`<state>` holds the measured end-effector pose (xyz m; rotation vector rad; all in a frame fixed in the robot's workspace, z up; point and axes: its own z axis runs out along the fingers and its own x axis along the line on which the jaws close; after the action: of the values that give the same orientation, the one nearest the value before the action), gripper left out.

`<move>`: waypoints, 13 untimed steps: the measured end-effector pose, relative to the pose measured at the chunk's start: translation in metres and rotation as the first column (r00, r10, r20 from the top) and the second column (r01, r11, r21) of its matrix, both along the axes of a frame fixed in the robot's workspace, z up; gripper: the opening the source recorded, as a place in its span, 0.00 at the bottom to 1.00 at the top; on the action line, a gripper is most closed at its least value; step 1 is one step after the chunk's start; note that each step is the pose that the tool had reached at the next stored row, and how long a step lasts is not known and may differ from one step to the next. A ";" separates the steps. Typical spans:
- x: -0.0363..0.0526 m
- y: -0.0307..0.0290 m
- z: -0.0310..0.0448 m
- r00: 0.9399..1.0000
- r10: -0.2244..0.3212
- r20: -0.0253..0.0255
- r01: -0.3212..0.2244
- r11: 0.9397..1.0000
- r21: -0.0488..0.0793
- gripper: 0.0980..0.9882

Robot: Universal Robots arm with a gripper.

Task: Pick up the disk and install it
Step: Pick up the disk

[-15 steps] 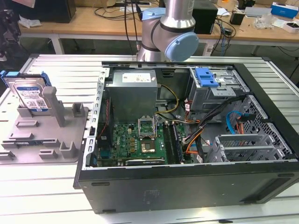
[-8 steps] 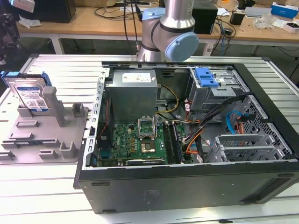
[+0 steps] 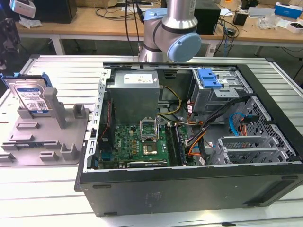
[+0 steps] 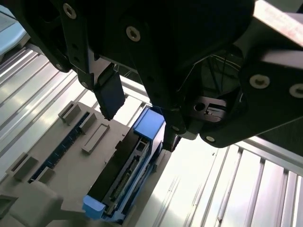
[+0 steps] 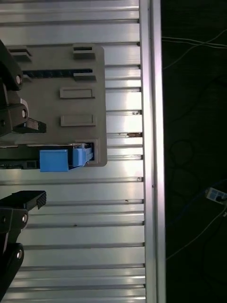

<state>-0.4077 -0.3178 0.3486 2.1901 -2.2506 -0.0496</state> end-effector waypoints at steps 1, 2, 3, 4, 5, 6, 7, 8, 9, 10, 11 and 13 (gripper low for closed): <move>-0.0003 0.0000 -0.0013 1.000 0.000 -0.002 0.000 1.000 0.000 0.56; -0.0006 0.0000 -0.0031 1.000 0.000 -0.003 0.000 1.000 0.000 0.56; -0.0009 0.0000 -0.0042 1.000 0.000 -0.004 0.000 1.000 0.000 0.56; -0.0012 0.0000 -0.0061 1.000 0.001 -0.005 -0.001 1.000 0.000 0.56; -0.0013 0.0000 -0.0074 1.000 0.001 -0.007 -0.001 1.000 0.000 0.56; -0.0015 0.0000 -0.0090 1.000 0.002 -0.010 -0.002 1.000 0.000 0.56; -0.0015 0.0001 -0.0099 1.000 0.002 -0.011 -0.002 1.000 0.000 0.56; -0.0015 0.0001 -0.0115 1.000 0.003 -0.015 -0.003 1.000 0.000 0.56; -0.0015 0.0000 -0.0132 1.000 0.004 -0.019 -0.004 1.000 0.000 0.56; -0.0015 -0.0001 -0.0142 1.000 0.005 -0.021 -0.005 1.000 0.000 0.56; -0.0015 -0.0001 -0.0150 1.000 0.005 -0.023 -0.005 1.000 0.000 0.56; -0.0015 -0.0005 -0.0162 1.000 0.007 -0.026 -0.007 1.000 0.000 0.56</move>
<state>-0.4092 -0.3183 0.3324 2.1843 -2.2297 -0.0770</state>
